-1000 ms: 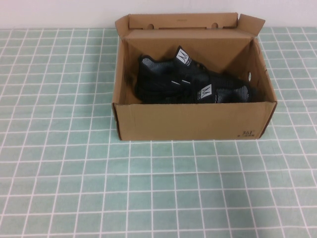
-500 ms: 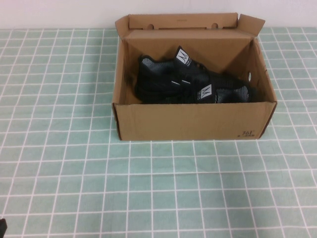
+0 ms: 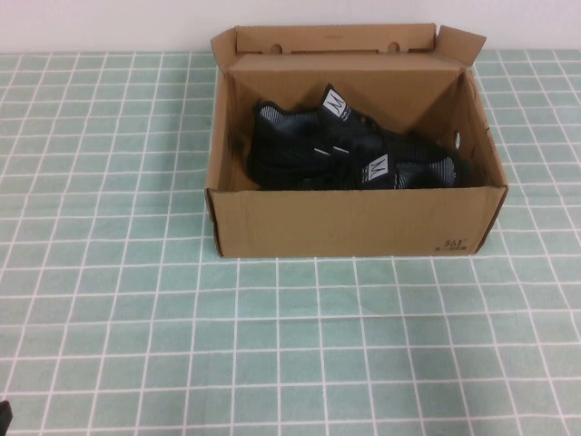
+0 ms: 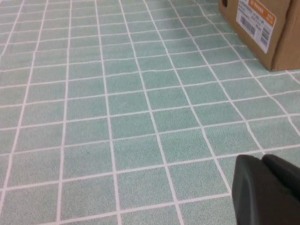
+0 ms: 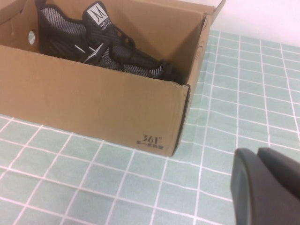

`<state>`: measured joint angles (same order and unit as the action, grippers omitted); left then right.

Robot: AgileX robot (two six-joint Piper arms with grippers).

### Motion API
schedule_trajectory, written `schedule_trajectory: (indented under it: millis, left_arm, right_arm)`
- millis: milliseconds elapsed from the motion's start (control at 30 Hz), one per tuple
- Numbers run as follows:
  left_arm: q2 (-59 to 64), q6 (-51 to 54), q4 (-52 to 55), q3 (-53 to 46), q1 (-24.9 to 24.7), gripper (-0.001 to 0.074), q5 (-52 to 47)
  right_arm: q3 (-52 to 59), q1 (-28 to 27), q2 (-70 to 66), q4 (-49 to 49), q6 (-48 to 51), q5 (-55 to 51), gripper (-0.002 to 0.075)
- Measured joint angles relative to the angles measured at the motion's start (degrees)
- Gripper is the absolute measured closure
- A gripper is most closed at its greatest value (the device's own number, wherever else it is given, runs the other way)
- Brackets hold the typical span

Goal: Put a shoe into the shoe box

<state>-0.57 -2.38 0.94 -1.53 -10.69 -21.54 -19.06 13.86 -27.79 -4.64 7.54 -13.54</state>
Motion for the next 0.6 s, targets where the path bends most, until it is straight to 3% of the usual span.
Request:
schedule_trajectory:
  millis: [333, 600]
  left_arm:
    - [-0.09, -0.12, 0.12, 0.00, 0.00, 0.0738, -0.13]
    - [-0.09, -0.12, 0.21, 0.00, 0.00, 0.0738, -0.16]
  right_arm:
    - [0.00, -0.25, 0.29, 0.00, 0.00, 0.00, 0.0734]
    - [0.00, -8.60, 6.39, 1.53, 1.40, 0.00, 0.0734]
